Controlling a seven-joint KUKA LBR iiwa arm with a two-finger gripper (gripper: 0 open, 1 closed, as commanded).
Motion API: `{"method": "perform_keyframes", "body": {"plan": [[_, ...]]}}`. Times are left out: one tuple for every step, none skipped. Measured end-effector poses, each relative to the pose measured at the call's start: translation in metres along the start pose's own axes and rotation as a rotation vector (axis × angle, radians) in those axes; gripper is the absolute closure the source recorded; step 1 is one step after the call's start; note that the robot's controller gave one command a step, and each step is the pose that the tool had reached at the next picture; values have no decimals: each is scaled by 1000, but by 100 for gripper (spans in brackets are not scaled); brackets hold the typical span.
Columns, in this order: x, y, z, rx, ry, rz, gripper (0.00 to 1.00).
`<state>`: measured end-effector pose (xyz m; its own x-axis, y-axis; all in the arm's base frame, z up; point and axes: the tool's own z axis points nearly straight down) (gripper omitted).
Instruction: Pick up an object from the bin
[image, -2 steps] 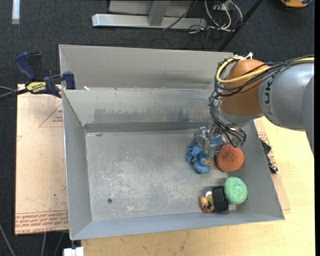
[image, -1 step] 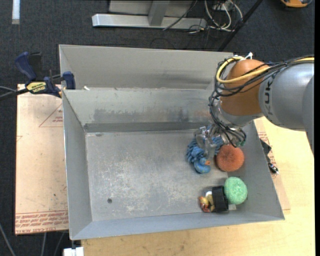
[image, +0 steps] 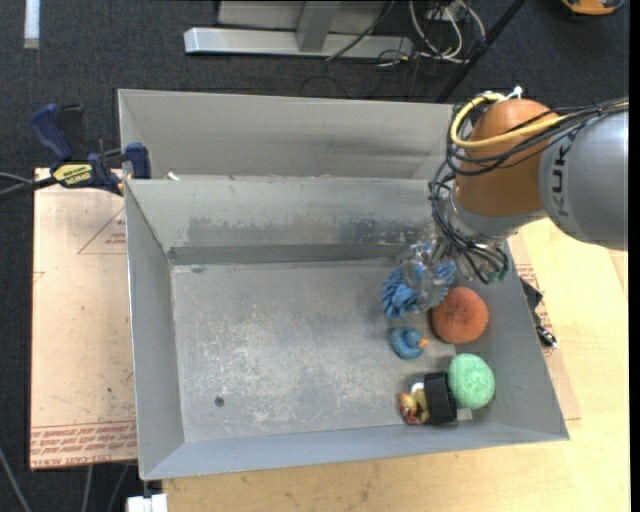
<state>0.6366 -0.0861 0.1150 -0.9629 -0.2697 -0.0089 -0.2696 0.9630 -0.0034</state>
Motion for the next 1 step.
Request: {"method": "perform_keyframes", "body": {"plan": [[9,-16,-58,4,-7,-60,100]]}}
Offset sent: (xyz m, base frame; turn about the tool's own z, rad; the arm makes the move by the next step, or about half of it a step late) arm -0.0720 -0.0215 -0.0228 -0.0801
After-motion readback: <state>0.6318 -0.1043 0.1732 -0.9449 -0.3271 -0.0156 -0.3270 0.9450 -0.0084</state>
